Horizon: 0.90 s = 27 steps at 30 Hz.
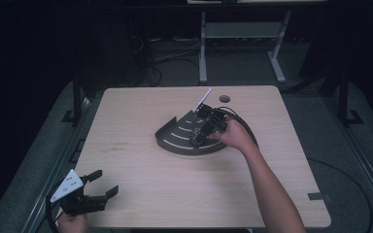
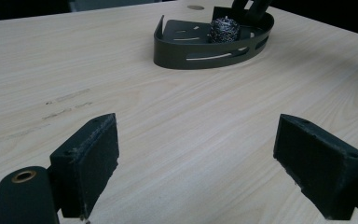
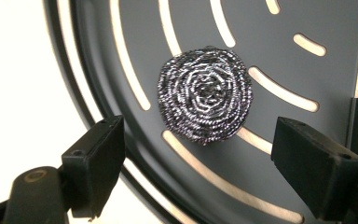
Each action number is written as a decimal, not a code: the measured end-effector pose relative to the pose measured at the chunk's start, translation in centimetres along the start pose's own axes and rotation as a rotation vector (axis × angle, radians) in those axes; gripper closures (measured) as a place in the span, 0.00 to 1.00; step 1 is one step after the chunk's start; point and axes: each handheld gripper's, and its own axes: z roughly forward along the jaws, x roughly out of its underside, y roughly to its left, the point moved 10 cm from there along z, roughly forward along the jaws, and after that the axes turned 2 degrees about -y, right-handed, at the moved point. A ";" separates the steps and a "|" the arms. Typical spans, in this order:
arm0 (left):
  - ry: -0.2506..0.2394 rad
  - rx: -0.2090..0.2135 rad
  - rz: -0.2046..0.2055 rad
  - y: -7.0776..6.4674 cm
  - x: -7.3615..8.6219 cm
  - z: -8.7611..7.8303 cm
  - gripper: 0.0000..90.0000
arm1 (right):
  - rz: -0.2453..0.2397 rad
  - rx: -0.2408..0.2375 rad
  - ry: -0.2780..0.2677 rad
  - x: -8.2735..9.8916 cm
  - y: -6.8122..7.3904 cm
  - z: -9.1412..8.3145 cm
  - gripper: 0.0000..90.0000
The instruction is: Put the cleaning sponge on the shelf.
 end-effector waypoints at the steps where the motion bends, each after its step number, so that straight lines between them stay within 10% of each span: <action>1: 0.002 0.001 0.002 0.0 0.0 0.0 0.15 | 0.000 0.000 0.000 0.0 0.0 0.0 0.19; 27: 0.006 -0.004 0.003 0.0 0.1 -0.1 0.15 | -0.012 0.005 -0.027 2.2 0.7 -2.8 0.19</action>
